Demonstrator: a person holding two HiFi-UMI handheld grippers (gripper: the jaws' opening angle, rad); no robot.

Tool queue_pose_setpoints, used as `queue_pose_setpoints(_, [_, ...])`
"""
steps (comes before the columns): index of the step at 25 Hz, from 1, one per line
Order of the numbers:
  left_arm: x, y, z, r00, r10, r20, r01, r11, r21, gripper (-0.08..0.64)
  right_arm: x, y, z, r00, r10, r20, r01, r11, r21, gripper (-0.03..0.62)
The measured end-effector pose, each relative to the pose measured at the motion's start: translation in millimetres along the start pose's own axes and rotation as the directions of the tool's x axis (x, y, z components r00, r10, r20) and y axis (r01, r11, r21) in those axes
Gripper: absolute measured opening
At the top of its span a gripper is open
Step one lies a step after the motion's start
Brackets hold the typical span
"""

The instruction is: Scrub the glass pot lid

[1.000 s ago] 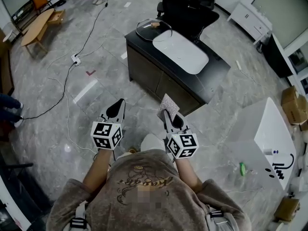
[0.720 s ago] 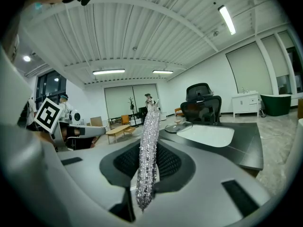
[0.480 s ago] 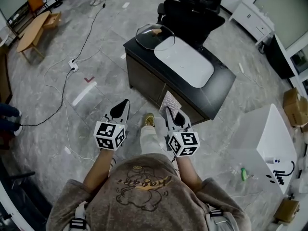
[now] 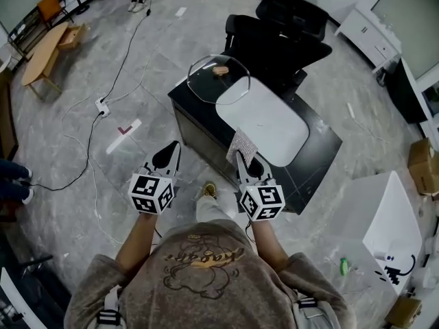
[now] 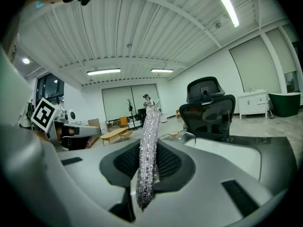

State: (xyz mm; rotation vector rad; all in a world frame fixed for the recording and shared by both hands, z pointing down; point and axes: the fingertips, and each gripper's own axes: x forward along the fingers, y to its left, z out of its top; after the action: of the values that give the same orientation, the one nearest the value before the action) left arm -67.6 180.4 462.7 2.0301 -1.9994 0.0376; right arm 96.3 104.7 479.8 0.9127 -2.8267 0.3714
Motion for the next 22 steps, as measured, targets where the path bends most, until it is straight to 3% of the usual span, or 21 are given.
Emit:
queue_pose_setpoints(14, [142.2, 50.9, 65.3, 0.998, 0.043, 0.04, -0.042, 0.999, -0.008, 0.017, 110.1, -90.7, 44.5, 1.0, 0.004, -0.027, -0.003, 1.0, 0.009, 0.081])
queue_pose_setpoints(22, [206.6, 71.0, 93.0, 0.998, -0.022, 0.06, 0.019, 0.999, 0.05, 0.018, 159.2, -116.8, 58.2, 0.999, -0.044, -0.017, 0.045, 0.998, 0.036, 0.081])
